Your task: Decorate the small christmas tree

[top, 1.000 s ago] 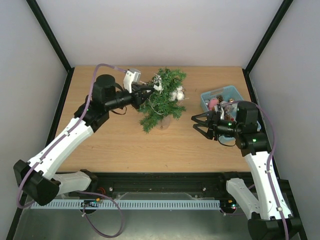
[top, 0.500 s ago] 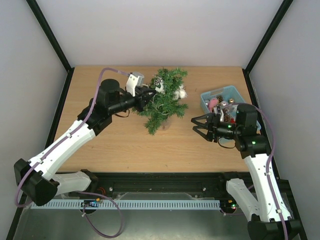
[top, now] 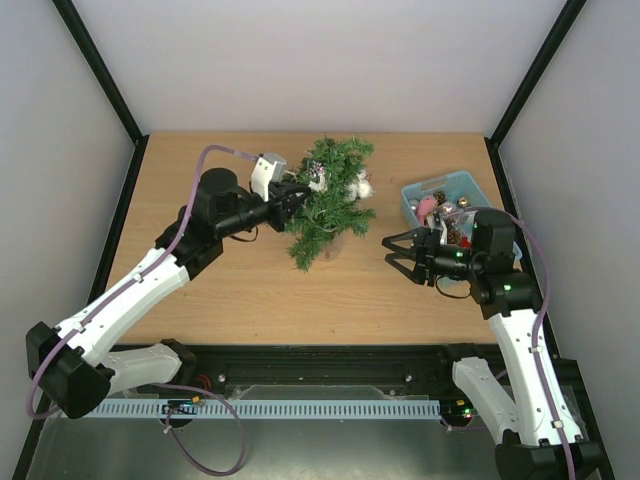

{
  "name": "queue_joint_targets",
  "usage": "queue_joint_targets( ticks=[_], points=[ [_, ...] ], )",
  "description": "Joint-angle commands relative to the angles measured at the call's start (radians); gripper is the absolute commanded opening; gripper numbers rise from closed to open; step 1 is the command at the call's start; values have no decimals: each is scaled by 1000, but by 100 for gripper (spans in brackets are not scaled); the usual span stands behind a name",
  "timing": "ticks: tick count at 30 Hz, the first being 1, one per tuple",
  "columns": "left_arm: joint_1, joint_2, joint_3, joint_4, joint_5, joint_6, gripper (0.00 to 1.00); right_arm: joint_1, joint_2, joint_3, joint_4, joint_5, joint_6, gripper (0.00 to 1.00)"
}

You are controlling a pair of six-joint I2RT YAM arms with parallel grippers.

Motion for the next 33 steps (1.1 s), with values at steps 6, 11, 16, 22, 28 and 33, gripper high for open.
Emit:
queue_joint_targets(
  ticks=[6, 11, 16, 22, 28, 33],
  points=[
    [-12, -27, -66, 38, 10, -6, 2, -3, -22, -22, 13, -32, 13, 55],
    [-21, -32, -93, 56, 6, -15, 2, -3, -28, -28, 10, -34, 14, 55],
    [-26, -30, -102, 62, 0, -17, 2, -3, -30, -31, 13, -35, 16, 55],
    [-28, -9, -91, 55, -3, -14, 3, -3, -31, -29, 15, -37, 17, 55],
    [-30, -13, -73, 34, -9, -8, 11, -3, -31, -30, 18, -36, 23, 55],
    [-30, -19, -57, 11, -15, 1, 16, -3, -30, -25, 23, -39, 26, 55]
  ],
)
